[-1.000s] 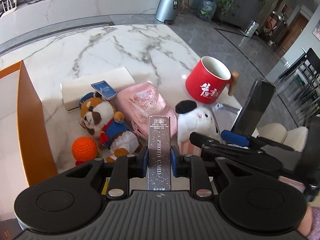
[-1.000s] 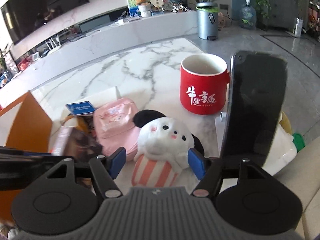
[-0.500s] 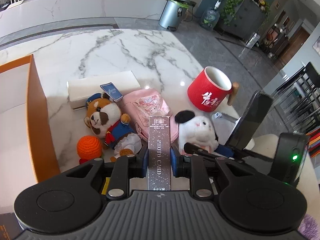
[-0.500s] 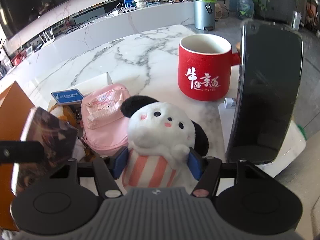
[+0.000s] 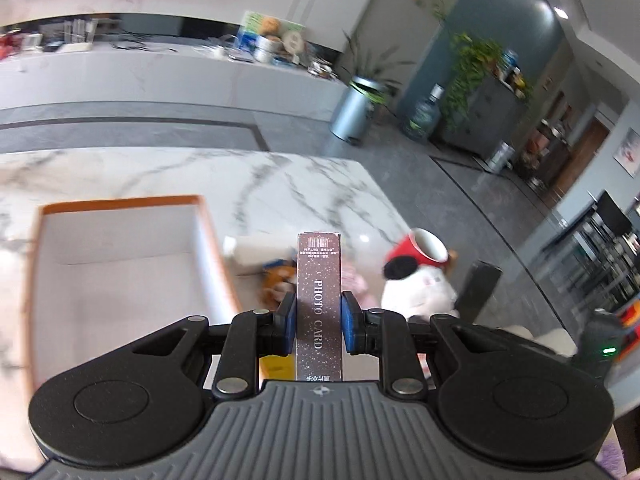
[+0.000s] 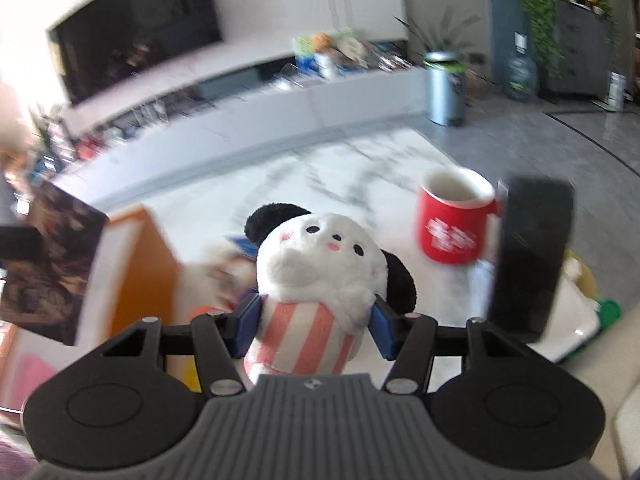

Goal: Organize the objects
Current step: 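Carry the 'PHOTO CARD' box into the orange box while the right tool grasps the panda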

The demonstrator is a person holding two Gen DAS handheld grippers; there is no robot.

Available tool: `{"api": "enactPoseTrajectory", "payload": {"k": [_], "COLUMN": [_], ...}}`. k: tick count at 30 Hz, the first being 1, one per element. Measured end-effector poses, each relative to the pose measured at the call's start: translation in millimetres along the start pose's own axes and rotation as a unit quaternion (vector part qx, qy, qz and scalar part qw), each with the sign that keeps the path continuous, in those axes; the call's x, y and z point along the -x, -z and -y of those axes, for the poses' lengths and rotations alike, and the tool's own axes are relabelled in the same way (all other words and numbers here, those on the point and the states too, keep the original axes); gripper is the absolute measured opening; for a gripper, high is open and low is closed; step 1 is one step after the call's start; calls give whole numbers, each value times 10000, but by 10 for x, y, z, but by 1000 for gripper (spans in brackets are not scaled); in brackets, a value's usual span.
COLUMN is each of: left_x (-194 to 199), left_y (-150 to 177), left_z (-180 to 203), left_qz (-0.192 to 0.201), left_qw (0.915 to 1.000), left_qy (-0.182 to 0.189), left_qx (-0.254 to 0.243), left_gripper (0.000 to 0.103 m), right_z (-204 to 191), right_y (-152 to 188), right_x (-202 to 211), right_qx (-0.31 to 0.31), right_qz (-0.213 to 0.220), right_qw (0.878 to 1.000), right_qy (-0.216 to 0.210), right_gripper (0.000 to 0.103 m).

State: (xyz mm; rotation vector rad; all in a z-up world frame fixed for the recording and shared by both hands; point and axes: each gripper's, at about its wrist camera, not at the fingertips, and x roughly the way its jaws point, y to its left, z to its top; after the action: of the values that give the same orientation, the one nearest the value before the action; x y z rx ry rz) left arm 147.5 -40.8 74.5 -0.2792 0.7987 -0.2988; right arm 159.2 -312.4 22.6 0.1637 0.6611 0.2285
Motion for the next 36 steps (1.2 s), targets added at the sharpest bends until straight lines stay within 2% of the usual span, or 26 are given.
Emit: {"api": "enactPoseTrajectory", "payload": {"k": [4, 7, 12, 16, 23, 29, 33, 36], "left_x": [136, 116, -110, -352, -654, -666, -698, -644], "left_y": [60, 153, 314, 423, 481, 588, 612, 696], "left_z": [-292, -516, -821, -991, -1049, -1140, -1193, -1260], "left_qz": [19, -62, -384, -681, -1022, -1159, -1203, -1232], "left_qw": [9992, 9977, 9940, 9901, 9861, 9830, 9805, 9783], "left_qy": [-246, -355, -376, -463, -607, -692, -663, -663], "left_qx": [301, 566, 956, 1134, 1161, 1247, 1406, 1526], "left_gripper": [26, 26, 26, 26, 26, 26, 26, 26], "right_z": [-422, -719, -1116, -1303, -1509, -1655, -1698, -1775], "right_y": [-102, -115, -65, 10, 158, 197, 220, 308], "right_x": [154, 141, -43, -248, -565, -631, -648, -700], "right_qx": [170, 292, 373, 364, 461, 1178, 1705, 2248], "right_qz": [62, -52, -434, -775, -1259, -1366, -1563, -1796], "right_qw": [9972, 9930, 9863, 9834, 9793, 9757, 9657, 9519], "right_qy": [-726, -1143, -1548, -1597, -1520, -1246, -1177, -1054], "right_gripper": [59, 59, 59, 59, 59, 60, 60, 60]}}
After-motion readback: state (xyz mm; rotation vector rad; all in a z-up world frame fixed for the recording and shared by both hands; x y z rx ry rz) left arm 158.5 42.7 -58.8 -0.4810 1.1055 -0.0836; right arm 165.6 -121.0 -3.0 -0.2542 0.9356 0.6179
